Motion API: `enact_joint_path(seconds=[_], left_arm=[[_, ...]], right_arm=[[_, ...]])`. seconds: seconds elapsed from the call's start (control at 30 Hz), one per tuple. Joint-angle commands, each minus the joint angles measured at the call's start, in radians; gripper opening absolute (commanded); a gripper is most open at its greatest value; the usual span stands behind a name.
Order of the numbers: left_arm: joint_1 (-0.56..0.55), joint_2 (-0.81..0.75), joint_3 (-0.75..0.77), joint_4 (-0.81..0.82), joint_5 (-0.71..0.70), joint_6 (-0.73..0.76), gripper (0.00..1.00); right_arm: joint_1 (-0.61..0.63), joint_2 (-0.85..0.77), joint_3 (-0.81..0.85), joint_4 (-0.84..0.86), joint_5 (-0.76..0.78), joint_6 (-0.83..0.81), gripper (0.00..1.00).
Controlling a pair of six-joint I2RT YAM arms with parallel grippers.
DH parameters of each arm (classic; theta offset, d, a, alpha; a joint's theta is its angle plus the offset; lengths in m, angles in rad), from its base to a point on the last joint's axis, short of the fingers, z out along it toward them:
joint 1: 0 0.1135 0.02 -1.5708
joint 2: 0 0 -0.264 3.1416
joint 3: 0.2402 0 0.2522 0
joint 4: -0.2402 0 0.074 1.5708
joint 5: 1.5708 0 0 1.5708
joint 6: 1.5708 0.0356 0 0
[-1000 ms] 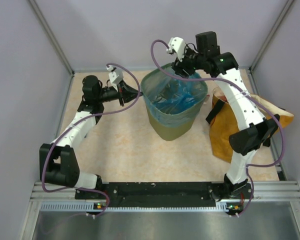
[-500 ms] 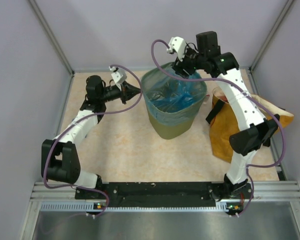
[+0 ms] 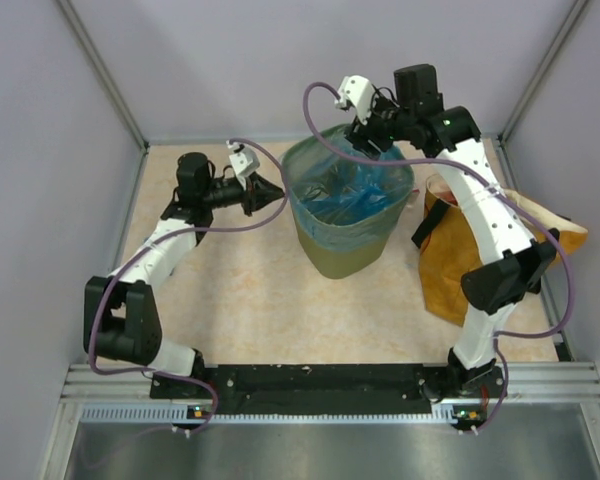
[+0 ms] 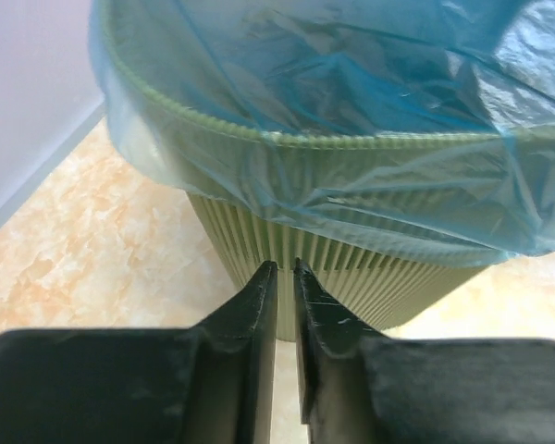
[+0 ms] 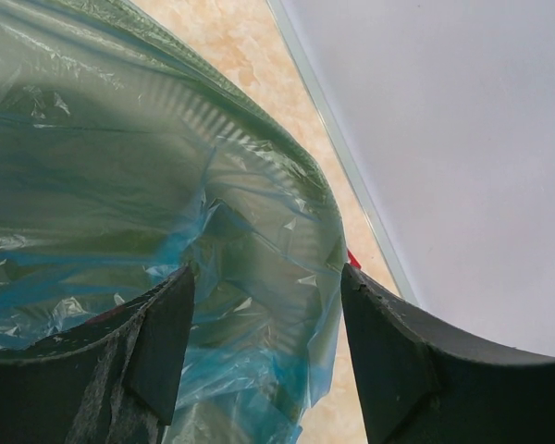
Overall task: Put the trash bags into the trash bin
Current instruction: Place the trash bag in the trash bin.
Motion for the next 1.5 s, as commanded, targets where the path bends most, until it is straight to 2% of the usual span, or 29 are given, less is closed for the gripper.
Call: enact_joint_path(seconds=[0.0,0.07,0.1,0.13,0.23,0.37,0.53,0.8,1.03,1.3,1.47], left_arm=[[0.026,-0.056,0.119,-0.3,0.142,0.257,0.31],[0.057,-0.062,0.167,-0.434,0.176,0.348,0.59],[0.077,-0.062,0.187,-0.464,0.201,0.377,0.68],[0.098,-0.061,0.21,-0.476,0.221,0.381,0.76],[0.156,-0.039,0.303,-0.513,0.282,0.39,0.86],[0.169,0.045,0.477,-0.683,0.385,0.551,0.88],[0.152,0.184,0.627,-0.703,0.472,0.539,0.88],[0.127,0.329,0.777,-0.775,0.495,0.583,0.85],[0.124,0.366,0.801,-0.743,0.555,0.543,0.85],[0.098,0.38,0.768,-0.607,0.569,0.407,0.82],[0.078,0.377,0.735,-0.499,0.566,0.315,0.76]], right_arm=[[-0.008,-0.08,-0.017,0.035,0.008,-0.016,0.64],[-0.008,-0.087,-0.026,0.035,0.011,-0.019,0.64],[-0.008,-0.089,-0.029,0.035,0.012,-0.019,0.65],[-0.008,-0.092,-0.031,0.035,0.012,-0.019,0.65],[-0.007,-0.095,-0.035,0.035,0.006,-0.017,0.65],[-0.008,-0.095,-0.039,0.035,0.0,-0.014,0.65],[-0.008,-0.107,-0.051,0.035,-0.014,-0.008,0.65],[-0.008,-0.156,-0.08,0.035,-0.018,0.0,0.66],[-0.008,-0.189,-0.112,0.035,0.002,-0.003,0.66],[-0.008,-0.198,-0.12,0.035,0.017,-0.005,0.66],[-0.008,-0.201,-0.131,0.035,0.022,-0.006,0.66]])
